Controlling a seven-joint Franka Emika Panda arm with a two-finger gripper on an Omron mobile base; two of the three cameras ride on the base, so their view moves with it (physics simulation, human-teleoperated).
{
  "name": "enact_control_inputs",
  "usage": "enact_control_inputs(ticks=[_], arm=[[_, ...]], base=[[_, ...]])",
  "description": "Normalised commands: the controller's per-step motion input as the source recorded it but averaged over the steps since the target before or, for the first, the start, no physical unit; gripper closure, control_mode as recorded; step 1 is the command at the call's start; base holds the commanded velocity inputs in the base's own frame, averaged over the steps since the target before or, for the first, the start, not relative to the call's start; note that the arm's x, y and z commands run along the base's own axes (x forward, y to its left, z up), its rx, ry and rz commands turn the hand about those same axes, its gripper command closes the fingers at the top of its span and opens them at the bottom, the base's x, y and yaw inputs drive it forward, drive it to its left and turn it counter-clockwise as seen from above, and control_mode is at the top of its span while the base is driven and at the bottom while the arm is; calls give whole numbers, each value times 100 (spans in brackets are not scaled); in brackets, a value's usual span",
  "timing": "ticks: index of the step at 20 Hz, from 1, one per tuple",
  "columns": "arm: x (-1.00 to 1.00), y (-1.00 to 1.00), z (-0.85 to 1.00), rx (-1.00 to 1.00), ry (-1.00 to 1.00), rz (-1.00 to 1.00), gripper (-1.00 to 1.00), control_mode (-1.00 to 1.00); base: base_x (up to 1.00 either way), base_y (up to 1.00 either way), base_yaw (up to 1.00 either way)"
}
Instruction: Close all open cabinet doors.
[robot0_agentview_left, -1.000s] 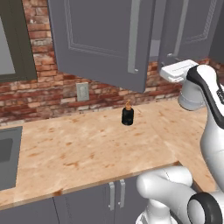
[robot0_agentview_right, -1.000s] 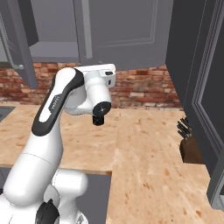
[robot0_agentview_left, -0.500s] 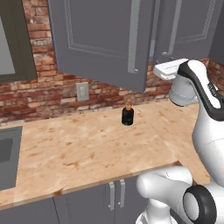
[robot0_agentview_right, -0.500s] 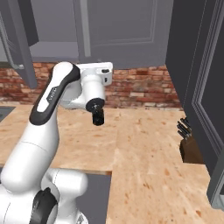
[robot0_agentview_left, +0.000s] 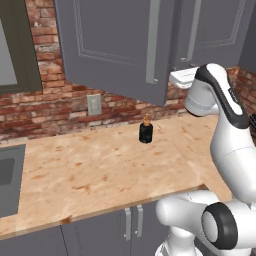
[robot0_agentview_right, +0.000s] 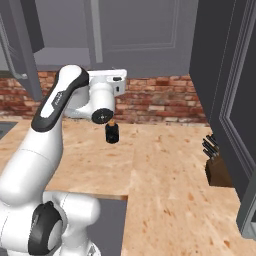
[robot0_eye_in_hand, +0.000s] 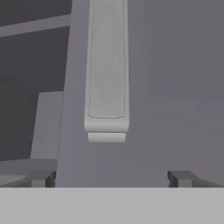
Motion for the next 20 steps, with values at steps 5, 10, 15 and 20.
enact_control_inputs(ticks=[5, 10, 15, 20], arm=[[24, 0, 0, 0, 0, 0, -100, -100], [21, 0, 0, 0, 0, 0, -100, -100], [19, 0, 0, 0, 0, 0, -100, -100], [20, 0, 0, 0, 0, 0, -100, -100]], base=[[0, 0, 0], [0, 0, 0], [0, 0, 0], [0, 0, 0]])
